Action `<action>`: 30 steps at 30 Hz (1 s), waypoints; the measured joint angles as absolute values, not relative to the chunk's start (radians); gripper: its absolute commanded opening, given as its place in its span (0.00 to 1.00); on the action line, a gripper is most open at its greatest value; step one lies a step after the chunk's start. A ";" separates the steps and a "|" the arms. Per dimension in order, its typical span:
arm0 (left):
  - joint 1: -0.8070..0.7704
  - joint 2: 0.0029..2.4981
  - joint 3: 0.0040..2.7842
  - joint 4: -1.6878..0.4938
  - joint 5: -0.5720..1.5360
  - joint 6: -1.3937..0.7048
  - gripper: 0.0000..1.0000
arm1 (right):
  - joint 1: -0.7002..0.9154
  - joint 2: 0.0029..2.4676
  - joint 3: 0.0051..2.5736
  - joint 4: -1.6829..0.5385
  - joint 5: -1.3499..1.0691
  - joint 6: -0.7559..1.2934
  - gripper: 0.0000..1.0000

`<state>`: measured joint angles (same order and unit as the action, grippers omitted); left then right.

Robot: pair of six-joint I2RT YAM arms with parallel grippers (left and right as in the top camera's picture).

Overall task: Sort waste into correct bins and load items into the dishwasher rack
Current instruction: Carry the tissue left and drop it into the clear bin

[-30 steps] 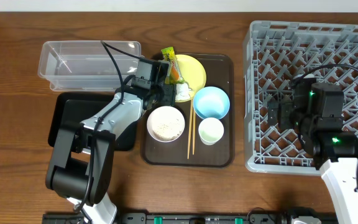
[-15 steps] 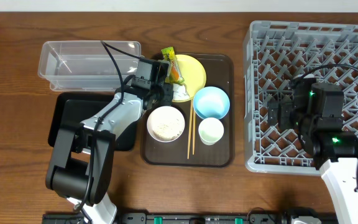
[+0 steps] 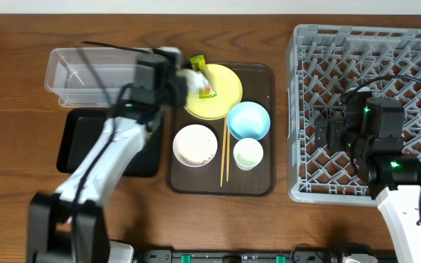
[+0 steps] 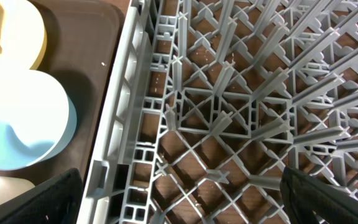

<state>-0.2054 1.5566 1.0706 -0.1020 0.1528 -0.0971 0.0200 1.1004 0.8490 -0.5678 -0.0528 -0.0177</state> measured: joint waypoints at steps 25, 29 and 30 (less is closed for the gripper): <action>-0.162 1.576 1.223 -0.191 0.109 -0.096 0.41 | 0.020 1.101 0.849 -0.565 -0.053 -0.017 0.99; -0.234 1.593 1.256 -0.178 0.109 -0.094 0.54 | 0.020 1.100 0.849 -0.565 -0.053 -0.017 0.99; -0.245 1.603 1.258 -0.172 0.110 -0.090 0.58 | 0.020 1.101 0.849 -0.565 -0.053 -0.018 0.99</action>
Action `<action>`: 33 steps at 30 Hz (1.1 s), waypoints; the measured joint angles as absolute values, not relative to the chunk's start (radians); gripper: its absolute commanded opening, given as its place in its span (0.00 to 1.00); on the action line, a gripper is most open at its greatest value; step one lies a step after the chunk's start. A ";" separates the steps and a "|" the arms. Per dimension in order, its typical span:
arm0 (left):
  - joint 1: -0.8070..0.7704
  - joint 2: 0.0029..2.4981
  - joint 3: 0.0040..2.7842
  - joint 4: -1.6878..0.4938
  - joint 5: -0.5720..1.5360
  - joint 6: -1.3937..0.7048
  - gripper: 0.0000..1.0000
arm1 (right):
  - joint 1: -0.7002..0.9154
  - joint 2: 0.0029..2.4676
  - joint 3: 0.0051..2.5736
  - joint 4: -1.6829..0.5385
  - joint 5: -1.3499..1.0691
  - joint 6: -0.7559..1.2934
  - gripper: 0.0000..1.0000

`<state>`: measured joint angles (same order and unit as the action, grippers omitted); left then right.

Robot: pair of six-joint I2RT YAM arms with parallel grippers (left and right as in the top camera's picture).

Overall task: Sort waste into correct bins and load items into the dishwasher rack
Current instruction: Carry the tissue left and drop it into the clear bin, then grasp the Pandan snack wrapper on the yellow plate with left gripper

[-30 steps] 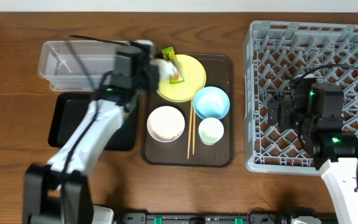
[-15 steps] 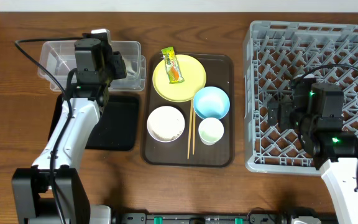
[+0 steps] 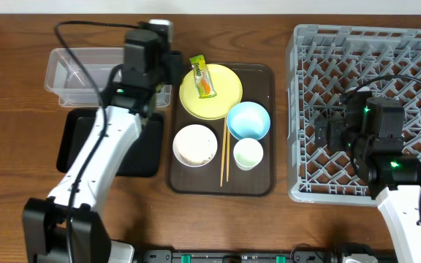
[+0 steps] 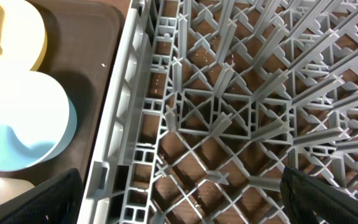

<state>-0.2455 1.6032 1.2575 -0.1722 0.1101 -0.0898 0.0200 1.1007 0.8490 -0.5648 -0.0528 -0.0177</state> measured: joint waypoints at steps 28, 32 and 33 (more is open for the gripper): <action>-0.348 2.070 1.257 0.028 0.071 -0.089 0.68 | 0.020 1.139 0.849 -0.566 -0.053 -0.014 0.99; -0.348 2.084 1.257 0.027 0.071 -0.093 0.46 | 0.020 1.139 0.849 -0.566 -0.053 -0.014 0.99; -0.349 2.085 1.257 0.028 0.069 -0.093 0.35 | 0.020 1.139 0.849 -0.566 -0.053 -0.014 0.99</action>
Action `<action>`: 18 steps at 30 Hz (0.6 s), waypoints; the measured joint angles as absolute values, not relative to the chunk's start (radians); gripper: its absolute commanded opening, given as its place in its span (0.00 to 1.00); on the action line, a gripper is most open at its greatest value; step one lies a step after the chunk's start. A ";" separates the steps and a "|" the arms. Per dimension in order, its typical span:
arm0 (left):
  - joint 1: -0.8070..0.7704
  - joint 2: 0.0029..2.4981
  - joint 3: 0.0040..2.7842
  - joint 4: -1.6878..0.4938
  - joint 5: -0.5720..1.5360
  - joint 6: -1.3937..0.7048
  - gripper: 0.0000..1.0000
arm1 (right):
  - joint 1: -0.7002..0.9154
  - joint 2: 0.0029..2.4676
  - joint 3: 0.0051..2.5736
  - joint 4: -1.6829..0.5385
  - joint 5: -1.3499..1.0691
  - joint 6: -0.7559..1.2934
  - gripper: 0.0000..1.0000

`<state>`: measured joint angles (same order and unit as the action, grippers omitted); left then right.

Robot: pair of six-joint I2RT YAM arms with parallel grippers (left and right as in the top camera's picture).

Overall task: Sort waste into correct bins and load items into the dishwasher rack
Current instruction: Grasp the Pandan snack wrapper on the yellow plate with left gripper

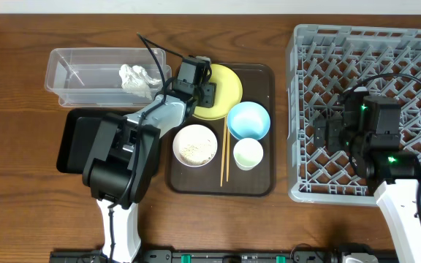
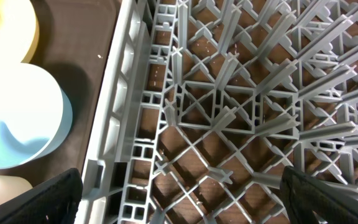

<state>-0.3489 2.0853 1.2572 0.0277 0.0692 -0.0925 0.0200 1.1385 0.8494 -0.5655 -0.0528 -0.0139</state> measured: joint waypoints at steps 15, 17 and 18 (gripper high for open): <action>-0.349 2.038 1.264 -0.083 0.067 -0.097 0.06 | 0.020 1.139 0.849 -0.566 -0.053 -0.014 0.99; -0.349 1.998 1.263 -0.097 0.068 -0.097 0.06 | 0.020 1.139 0.849 -0.566 -0.053 -0.014 0.99; -0.348 1.966 1.262 -0.102 0.068 -0.097 0.06 | 0.020 1.139 0.849 -0.566 -0.053 -0.014 0.99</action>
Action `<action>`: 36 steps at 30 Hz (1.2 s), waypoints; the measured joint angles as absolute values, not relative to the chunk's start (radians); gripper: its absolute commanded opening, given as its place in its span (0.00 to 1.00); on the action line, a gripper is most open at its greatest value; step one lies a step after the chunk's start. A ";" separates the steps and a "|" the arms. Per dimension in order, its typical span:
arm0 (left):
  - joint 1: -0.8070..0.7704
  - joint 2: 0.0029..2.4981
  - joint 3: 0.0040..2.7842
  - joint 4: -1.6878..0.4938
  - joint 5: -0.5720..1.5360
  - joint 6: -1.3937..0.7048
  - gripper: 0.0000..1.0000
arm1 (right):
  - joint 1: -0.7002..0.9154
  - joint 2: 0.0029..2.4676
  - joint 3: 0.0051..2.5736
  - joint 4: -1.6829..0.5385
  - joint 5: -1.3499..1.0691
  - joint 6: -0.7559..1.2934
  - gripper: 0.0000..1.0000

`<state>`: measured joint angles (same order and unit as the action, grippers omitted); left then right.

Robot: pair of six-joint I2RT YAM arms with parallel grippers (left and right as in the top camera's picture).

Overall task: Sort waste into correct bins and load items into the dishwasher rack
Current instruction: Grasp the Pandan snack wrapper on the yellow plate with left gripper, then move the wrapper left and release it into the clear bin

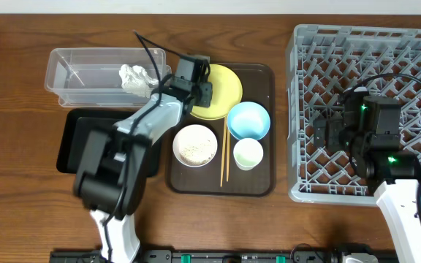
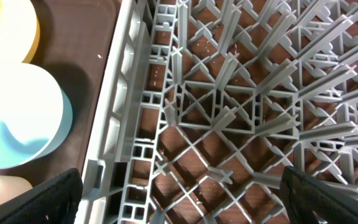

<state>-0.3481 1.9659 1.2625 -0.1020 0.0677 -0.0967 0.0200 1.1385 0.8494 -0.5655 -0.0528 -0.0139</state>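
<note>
My left gripper (image 1: 200,89) is down over the left part of the yellow plate (image 1: 225,91) on the brown tray (image 1: 264,79). Its jaws are hidden under the wrist, and no wrapper shows on the plate. A crumpled white tissue (image 1: 134,74) lies in the clear bin (image 1: 75,69). On the tray are also a blue bowl (image 1: 248,119), a white bowl (image 1: 195,145), chopsticks (image 1: 224,157) and a pale cup (image 1: 248,153). My right gripper (image 2: 182,199) hangs open and empty over the left edge of the grey dishwasher rack (image 2: 241,93).
A black tray (image 1: 75,142) lies in front of the clear bin, under my left arm. The rack (image 1: 415,51) fills the right side of the table, its left wall (image 2: 114,124) next to the brown tray. Bare wood lies along the front edge.
My left arm's elbow has shifted a little while its gripper stays at the left of the yellow plate. The right gripper has not moved.
First my left gripper was at the plate's left edge with a white tissue at its fingers. Then it was over the clear bin's right end, and a green-orange wrapper showed on the plate. Later the tissue lay in the bin and the gripper covered the wrapper's spot, as now.
</note>
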 measured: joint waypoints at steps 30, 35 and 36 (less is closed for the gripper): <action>-0.001 1.784 1.263 -0.214 -0.003 -0.837 0.57 | 0.020 1.139 0.849 -0.566 -0.053 -0.014 0.99; -0.015 1.733 1.263 -0.267 -0.004 -0.706 0.62 | 0.020 1.139 0.849 -0.566 -0.053 -0.014 0.99; -0.024 1.714 1.263 -0.287 -0.004 -0.674 0.62 | 0.020 1.139 0.849 -0.566 -0.053 -0.014 0.99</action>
